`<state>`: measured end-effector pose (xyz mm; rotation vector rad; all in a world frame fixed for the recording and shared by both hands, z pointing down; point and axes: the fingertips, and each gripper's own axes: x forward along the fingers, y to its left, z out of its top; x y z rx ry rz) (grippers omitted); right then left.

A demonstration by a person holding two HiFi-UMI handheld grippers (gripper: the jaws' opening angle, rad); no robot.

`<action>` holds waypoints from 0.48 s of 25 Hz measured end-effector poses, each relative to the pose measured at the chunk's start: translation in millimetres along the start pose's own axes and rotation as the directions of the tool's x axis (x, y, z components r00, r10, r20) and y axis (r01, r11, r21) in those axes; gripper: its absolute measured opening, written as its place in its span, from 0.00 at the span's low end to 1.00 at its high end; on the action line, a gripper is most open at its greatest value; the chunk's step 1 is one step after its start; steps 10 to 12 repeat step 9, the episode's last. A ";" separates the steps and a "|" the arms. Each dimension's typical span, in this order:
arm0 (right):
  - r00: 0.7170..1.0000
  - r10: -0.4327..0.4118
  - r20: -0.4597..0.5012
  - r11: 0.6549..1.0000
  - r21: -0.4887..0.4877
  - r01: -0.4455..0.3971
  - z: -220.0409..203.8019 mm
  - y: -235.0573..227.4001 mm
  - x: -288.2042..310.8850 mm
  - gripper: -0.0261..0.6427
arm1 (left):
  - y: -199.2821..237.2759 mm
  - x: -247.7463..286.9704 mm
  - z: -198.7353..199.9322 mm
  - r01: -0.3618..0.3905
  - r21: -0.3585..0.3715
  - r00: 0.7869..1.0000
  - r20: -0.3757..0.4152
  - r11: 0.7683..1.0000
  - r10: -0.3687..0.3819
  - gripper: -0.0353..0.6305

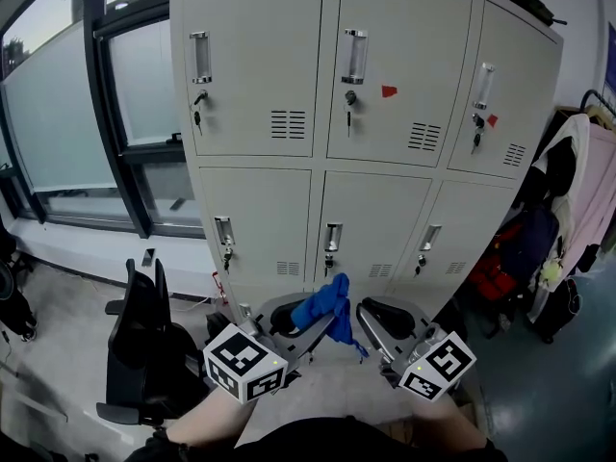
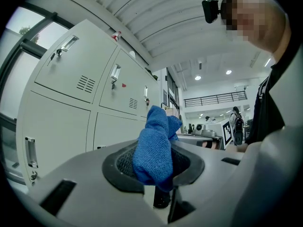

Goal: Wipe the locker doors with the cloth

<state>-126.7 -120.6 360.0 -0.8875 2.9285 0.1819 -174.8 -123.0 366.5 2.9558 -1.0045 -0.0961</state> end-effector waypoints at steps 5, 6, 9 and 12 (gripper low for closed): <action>1.000 0.005 0.000 1.000 0.014 -0.005 -1.9 -5.0 1.5 0.12 | 3.5 3.7 -2.4 -0.008 -0.021 1.000 -0.003 1.000 0.008 0.22; 1.000 0.007 -0.002 1.000 0.016 -0.007 -2.7 -4.9 2.4 0.12 | 4.5 3.8 -3.2 -0.011 -0.026 1.000 -0.005 1.000 0.010 0.22; 1.000 0.012 -0.006 1.000 0.021 -0.012 -4.5 -3.6 4.2 0.11 | 5.8 3.5 -5.0 -0.017 -0.033 1.000 -0.011 0.999 0.016 0.22; 1.000 0.012 -0.006 1.000 0.021 -0.012 -4.5 -3.6 4.2 0.11 | 5.8 3.5 -5.0 -0.017 -0.033 1.000 -0.011 0.999 0.016 0.22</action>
